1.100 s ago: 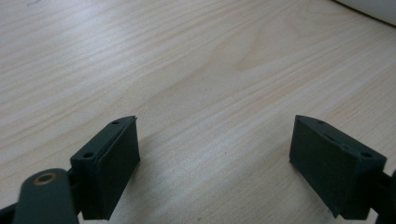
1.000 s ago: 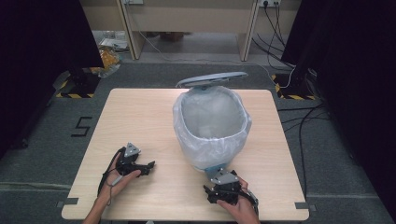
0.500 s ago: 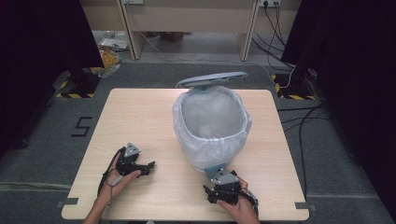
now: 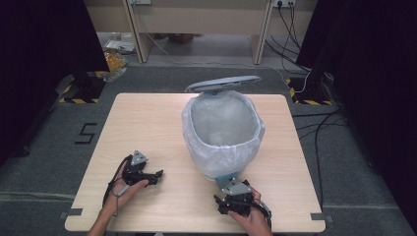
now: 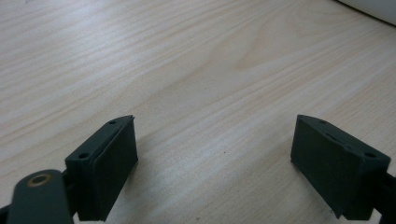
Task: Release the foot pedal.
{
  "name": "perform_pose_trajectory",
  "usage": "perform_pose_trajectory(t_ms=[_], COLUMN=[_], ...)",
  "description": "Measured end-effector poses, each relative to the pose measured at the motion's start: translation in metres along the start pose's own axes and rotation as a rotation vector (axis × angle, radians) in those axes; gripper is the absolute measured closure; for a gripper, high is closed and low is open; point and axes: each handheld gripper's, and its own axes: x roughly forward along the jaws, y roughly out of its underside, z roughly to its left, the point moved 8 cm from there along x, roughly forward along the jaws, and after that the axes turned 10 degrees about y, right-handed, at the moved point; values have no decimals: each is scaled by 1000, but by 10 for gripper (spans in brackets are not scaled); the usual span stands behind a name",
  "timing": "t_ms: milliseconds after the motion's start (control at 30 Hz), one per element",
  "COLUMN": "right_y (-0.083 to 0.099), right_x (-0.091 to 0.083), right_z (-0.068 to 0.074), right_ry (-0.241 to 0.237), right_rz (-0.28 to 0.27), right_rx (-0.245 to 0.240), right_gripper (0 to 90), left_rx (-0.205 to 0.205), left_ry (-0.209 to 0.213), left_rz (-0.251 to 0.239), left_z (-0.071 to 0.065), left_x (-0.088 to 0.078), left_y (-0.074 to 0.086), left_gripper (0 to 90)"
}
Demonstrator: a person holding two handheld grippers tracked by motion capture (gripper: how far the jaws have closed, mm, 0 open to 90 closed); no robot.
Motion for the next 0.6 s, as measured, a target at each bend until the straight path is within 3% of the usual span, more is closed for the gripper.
perform_pose_trajectory(t_ms=[300,467,600], right_y=[0,-1,-1], right_x=[-1,-3,-4], right_z=[-1,-3,-4], right_ry=[-14,-34,-43], right_rz=[-20,-49,-60], right_rx=[24,83,99], right_gripper=[216,216,216], left_rx=[0,-1,-1], left_ry=[1,1,1], left_rz=[0,-1,-1], left_z=[0,0,0], left_x=[0,0,0], left_y=[0,0,0], left_gripper=[137,137,137])
